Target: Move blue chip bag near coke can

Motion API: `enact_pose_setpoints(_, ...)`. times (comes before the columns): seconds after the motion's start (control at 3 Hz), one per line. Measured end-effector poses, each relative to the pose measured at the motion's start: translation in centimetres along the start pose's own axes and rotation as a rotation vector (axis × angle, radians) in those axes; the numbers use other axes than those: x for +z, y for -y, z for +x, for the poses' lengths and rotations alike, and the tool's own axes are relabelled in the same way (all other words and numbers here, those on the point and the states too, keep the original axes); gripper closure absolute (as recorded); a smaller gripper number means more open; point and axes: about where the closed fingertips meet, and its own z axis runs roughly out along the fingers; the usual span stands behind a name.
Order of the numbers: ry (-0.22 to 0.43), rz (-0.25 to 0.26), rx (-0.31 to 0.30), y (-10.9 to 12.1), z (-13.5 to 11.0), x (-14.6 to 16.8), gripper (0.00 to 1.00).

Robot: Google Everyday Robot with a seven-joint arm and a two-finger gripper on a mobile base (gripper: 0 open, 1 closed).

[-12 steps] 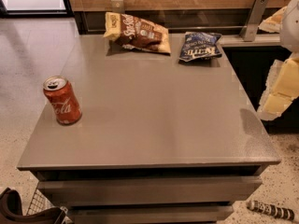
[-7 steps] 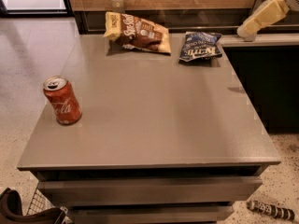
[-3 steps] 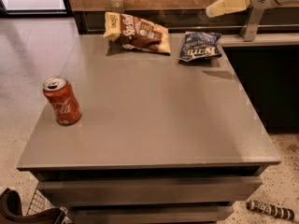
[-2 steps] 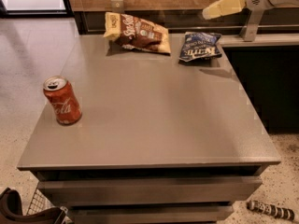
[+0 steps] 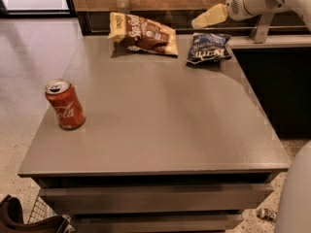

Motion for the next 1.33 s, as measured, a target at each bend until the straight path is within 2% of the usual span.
enact_pose_setpoints(0.33,-0.027,0.022,0.003,-1.0,0.4,1.8,0.0)
enact_pose_setpoints(0.67,-0.073,0.024,0.018,-2.1,2.2,3.9,0.0)
enact_pose_setpoints(1.33,-0.111,0.045,0.077,0.1,6.8,7.0,0.0)
